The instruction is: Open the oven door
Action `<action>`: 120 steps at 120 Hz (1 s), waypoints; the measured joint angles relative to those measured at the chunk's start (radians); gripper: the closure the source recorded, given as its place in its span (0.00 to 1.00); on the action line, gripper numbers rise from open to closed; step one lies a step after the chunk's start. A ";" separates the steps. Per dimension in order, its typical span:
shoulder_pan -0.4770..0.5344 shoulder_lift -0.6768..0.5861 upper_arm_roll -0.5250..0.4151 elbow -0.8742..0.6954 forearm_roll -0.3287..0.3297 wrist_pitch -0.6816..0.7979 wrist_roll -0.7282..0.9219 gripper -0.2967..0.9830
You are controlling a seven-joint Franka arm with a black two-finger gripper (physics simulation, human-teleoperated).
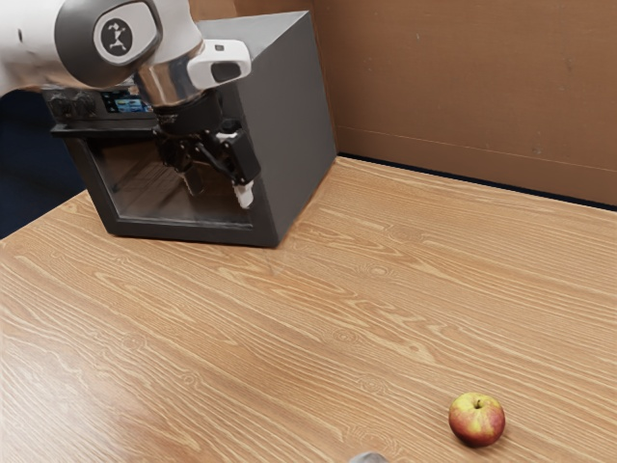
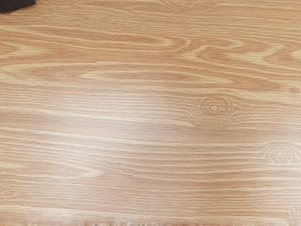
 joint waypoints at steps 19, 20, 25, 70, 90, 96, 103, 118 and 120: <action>-0.006 0.002 0.001 0.005 -0.002 -0.028 0.020 0.23; -0.007 0.002 0.001 0.005 -0.002 -0.029 0.021 0.23; -0.010 0.003 0.002 0.005 -0.006 -0.033 0.026 0.23; 0.529 -0.116 -0.299 0.020 0.130 0.082 0.609 0.23; 0.668 -0.127 -0.273 -0.160 0.083 0.320 0.911 0.23; 0.693 -0.114 -0.254 -0.172 0.039 0.382 0.992 0.23; 0.727 -0.077 -0.245 -0.171 0.001 0.438 1.080 0.23; 0.763 -0.035 -0.227 -0.168 -0.066 0.524 1.244 0.23; 0.760 -0.029 -0.226 -0.168 -0.072 0.532 1.264 0.23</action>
